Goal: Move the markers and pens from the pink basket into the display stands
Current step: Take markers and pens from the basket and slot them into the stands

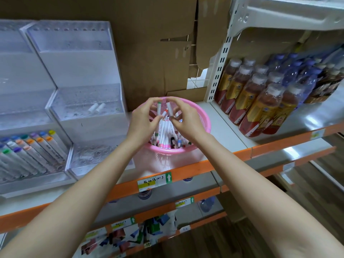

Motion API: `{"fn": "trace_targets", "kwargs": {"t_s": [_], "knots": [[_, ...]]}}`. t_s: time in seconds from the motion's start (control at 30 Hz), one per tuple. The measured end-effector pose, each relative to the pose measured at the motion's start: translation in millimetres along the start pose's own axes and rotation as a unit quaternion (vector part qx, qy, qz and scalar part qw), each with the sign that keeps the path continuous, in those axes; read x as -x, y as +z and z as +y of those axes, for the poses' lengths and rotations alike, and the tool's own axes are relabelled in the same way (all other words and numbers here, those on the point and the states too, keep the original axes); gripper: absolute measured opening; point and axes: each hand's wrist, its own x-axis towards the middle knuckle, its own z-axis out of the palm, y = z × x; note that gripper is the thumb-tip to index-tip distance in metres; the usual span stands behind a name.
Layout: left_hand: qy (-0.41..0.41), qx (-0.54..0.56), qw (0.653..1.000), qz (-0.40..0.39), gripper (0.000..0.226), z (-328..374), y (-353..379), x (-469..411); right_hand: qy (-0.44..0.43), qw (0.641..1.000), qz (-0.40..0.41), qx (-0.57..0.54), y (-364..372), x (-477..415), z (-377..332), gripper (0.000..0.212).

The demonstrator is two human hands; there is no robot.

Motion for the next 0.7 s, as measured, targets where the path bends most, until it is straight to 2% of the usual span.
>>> {"fn": "trace_targets", "kwargs": {"t_s": [0.33, 0.7], "knots": [[0.042, 0.032, 0.994, 0.092, 0.042, 18.0, -46.7, 18.1, -0.059, 0.993, 0.082, -0.057, 1.9, 9.0, -52.0, 0.053], [0.004, 0.012, 0.993, 0.120, 0.040, -14.4, -138.5, 57.2, -0.094, 0.991, 0.056, -0.073, 66.2, 15.3, -129.6, 0.048]]}}
